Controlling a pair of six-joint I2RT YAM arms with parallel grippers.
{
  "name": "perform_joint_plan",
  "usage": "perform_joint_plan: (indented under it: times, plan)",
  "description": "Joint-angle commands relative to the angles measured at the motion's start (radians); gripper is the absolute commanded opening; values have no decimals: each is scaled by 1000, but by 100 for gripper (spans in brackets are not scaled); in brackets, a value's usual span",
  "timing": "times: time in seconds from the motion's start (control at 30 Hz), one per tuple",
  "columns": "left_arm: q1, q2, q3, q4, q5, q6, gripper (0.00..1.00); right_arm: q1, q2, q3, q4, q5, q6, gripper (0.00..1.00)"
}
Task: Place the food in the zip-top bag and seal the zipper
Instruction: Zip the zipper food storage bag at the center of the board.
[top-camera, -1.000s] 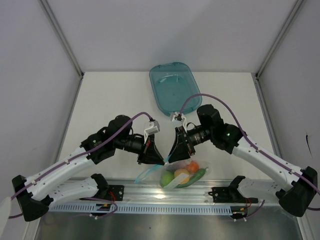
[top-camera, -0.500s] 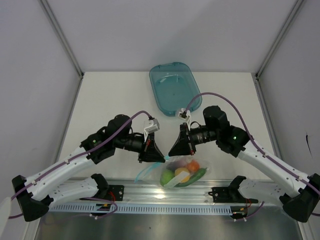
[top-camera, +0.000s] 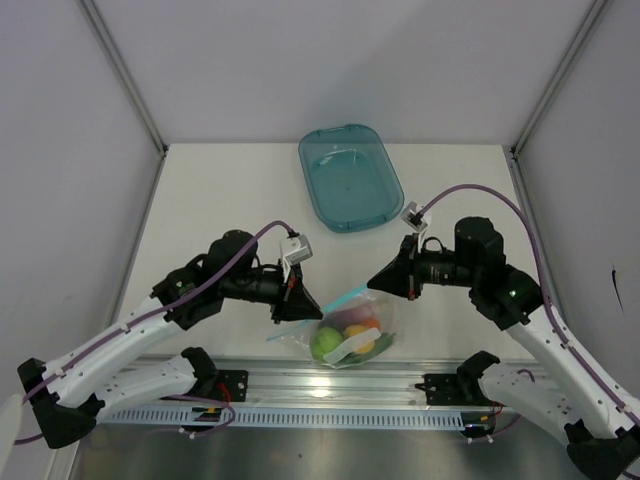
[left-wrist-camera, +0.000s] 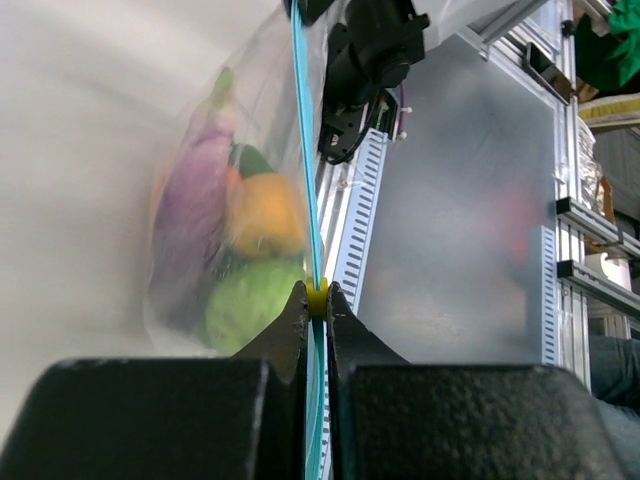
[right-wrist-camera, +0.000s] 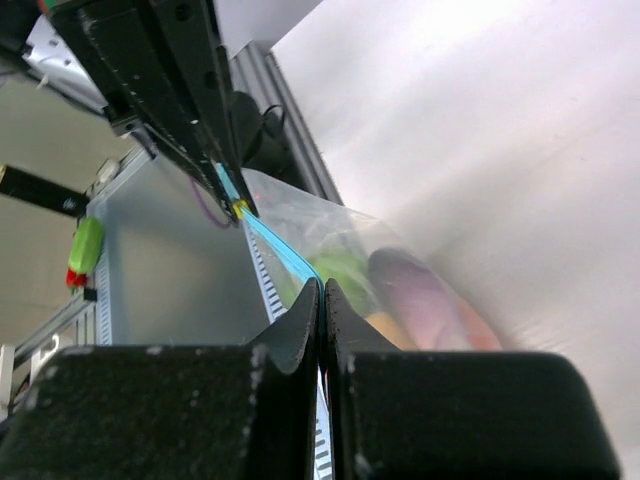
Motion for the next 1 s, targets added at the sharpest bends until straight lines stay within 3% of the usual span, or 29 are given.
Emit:
perform_joint_plan:
  times: [0.0,0.3,0.77,0.93,0.97]
  plan:
    - [11,-41,13,-125,-18,16,1,-89,-53,-14,-24,79,-24,0]
    - [21,-124,-19,-226,-152,-18,1,-266,-133,-78,-78,94,11,0]
    - [22,-190,-40,-282,-277,-101,1,-304,-187,-92,-151,149,71,0]
    - [22,-187,-43,-246,-310,-107,36,-303,-166,-98,-142,218,130,0]
    - [22,-184,-37,-239,-311,-107,55,-303,-160,-97,-147,244,138,0]
